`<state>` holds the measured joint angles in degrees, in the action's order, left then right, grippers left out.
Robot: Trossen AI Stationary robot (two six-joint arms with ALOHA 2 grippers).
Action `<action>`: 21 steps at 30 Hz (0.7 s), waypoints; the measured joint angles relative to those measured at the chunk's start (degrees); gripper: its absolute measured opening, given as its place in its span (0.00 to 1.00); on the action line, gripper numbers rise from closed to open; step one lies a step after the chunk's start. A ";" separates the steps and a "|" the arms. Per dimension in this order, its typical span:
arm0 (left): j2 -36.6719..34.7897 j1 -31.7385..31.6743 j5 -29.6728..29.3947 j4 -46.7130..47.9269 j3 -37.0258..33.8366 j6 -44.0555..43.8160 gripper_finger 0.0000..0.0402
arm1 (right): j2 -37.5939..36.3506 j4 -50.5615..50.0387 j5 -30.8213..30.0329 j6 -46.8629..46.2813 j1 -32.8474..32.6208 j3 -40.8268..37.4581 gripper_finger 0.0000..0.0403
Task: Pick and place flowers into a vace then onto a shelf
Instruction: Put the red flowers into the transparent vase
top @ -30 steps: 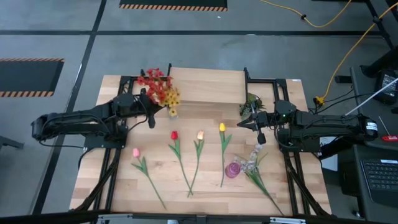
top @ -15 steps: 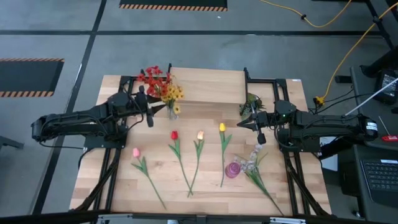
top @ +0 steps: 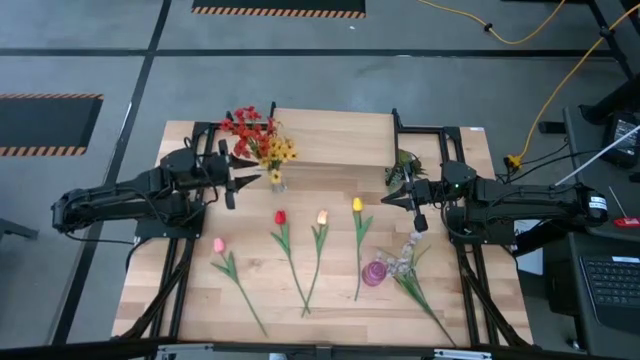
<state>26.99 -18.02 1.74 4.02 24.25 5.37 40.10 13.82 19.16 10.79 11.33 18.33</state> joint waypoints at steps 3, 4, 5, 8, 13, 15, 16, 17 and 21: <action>-0.12 0.00 -0.50 3.33 0.01 -1.20 0.36 | 0.00 0.00 0.00 0.00 0.00 0.00 0.04; -0.24 0.00 -0.71 4.75 0.02 -1.53 0.36 | 0.00 0.00 0.00 -0.02 0.02 0.00 0.04; -0.31 0.00 -0.89 5.82 0.02 -1.62 0.36 | 0.00 0.00 0.00 0.00 0.02 0.00 0.04; -0.33 0.00 -1.91 8.54 0.02 -3.12 0.36 | 0.00 0.00 0.00 -0.02 0.00 0.00 0.04; -0.32 0.00 -2.18 8.96 0.02 -4.14 0.36 | 0.00 0.00 0.00 -0.02 0.01 0.00 0.04; -0.74 0.00 -2.18 8.63 0.02 -4.16 0.36 | 0.00 -0.02 0.00 -0.02 0.02 0.00 0.04; -0.94 0.00 -2.18 8.66 0.02 -4.16 0.36 | 0.00 0.00 0.00 -0.02 0.02 0.00 0.04; -1.19 0.00 -2.24 9.10 0.02 -4.16 0.36 | 0.00 -0.02 0.00 -0.02 0.02 0.00 0.04; -1.67 0.00 -6.09 10.80 0.02 -4.50 0.36 | 0.00 -0.01 0.00 -0.02 0.02 0.00 0.04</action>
<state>25.32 -18.02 -4.35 14.82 24.27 0.87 40.10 13.81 19.16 10.76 11.35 18.33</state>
